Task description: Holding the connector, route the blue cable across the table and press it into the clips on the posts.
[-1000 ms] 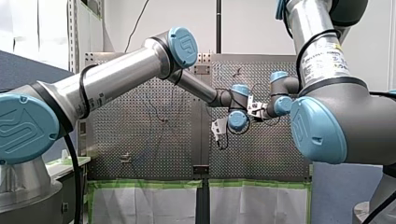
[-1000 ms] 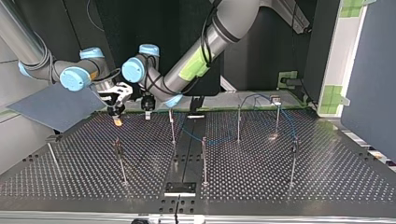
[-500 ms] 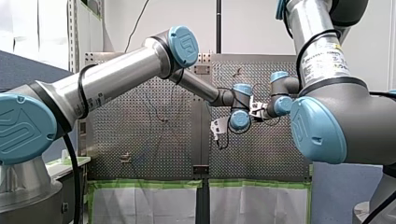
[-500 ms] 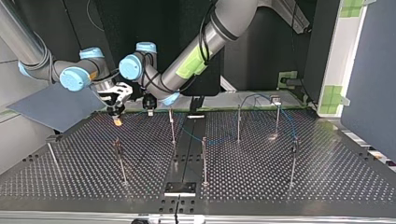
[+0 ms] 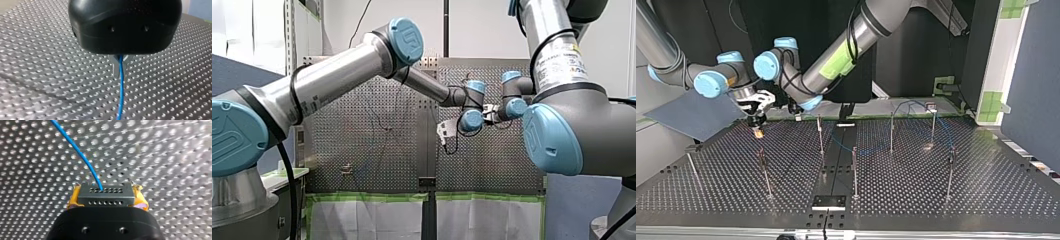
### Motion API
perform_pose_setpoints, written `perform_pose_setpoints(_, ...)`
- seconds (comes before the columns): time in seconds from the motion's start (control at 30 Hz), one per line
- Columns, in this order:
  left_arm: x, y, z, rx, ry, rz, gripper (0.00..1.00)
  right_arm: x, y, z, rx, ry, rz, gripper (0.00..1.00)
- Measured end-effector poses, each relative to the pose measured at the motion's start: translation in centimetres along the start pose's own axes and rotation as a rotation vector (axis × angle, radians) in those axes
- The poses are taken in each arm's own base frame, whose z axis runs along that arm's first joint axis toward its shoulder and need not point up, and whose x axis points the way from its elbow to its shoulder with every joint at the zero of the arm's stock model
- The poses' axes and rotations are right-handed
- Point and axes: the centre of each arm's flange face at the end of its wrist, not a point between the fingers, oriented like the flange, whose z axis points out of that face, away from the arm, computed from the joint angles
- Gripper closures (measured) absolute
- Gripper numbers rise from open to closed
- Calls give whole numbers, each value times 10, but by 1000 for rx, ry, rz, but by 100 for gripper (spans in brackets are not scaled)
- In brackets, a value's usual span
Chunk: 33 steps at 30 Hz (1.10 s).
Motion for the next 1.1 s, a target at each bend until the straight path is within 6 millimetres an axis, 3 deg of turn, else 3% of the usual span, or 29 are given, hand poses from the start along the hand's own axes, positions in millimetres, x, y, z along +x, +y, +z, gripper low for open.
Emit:
perform_pose_setpoints(0.37, -36, -5, -33, 18, -32, 22, 100, 52, -13, -15, 40, 80, -22, 100)
perform_pose_setpoints(0.5, -59, -8, -41, 26, -50, 30, 100, 65, -18, -20, 70, 96, -29, 100)
perform_pose_setpoints(0.93, -155, -24, -60, 58, -159, -25, 100, 77, -33, -36, 142, 50, -81, 100)
perform_pose_setpoints(1.1, -168, -21, -60, 45, -167, -33, 100, 91, -30, -43, 137, 67, -90, 100)
